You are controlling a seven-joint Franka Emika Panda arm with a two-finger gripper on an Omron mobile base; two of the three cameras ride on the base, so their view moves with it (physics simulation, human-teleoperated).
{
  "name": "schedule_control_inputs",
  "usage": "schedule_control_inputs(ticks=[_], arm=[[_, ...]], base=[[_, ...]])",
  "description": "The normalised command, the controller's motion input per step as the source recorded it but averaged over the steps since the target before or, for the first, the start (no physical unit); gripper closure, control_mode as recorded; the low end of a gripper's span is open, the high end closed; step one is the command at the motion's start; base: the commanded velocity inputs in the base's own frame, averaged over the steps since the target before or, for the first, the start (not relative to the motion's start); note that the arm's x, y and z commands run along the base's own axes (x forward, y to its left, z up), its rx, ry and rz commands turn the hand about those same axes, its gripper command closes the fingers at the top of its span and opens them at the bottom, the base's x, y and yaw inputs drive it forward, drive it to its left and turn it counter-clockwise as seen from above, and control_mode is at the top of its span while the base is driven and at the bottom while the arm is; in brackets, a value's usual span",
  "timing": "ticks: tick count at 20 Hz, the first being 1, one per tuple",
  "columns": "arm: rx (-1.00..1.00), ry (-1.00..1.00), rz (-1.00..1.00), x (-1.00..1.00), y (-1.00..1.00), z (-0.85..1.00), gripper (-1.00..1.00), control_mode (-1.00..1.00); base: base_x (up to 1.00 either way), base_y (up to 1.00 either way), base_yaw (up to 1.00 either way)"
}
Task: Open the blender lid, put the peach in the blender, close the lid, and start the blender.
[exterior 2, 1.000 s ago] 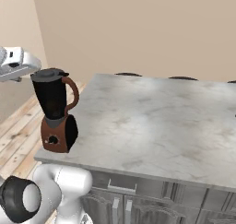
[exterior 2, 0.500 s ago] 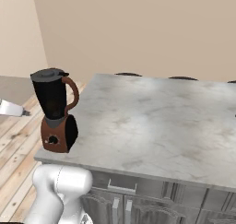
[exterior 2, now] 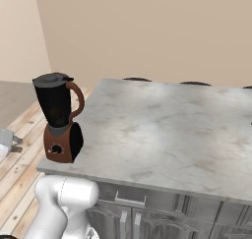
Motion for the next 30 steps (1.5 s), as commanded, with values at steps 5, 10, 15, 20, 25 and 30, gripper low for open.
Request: schedule_control_inputs(ticks=[5, 10, 15, 20, 25, 30], arm=[[0.0, -0.2, -0.12, 0.0, 0.01, -0.6, -1.0, -1.0], [0.0, -0.27, -0.12, 0.08, 0.0, -0.43, -1.0, -1.0], [0.0, -0.17, -0.11, 0.17, 0.0, -0.32, -1.0, -1.0], [0.0, -0.07, -0.02, 0.24, 0.0, -0.23, -1.0, -1.0], [0.0, -0.05, 0.0, 0.21, 0.0, -0.23, -1.0, -1.0], [0.0, -0.02, 0.0, 0.23, 0.0, -0.29, -1.0, -1.0]], base=[[0.0, 0.0, 0.0], [0.0, 0.0, 0.0], [0.0, 0.0, 0.0], [0.0, 0.0, 0.0], [0.0, 0.0, 0.0], [0.0, 0.0, 0.0]])
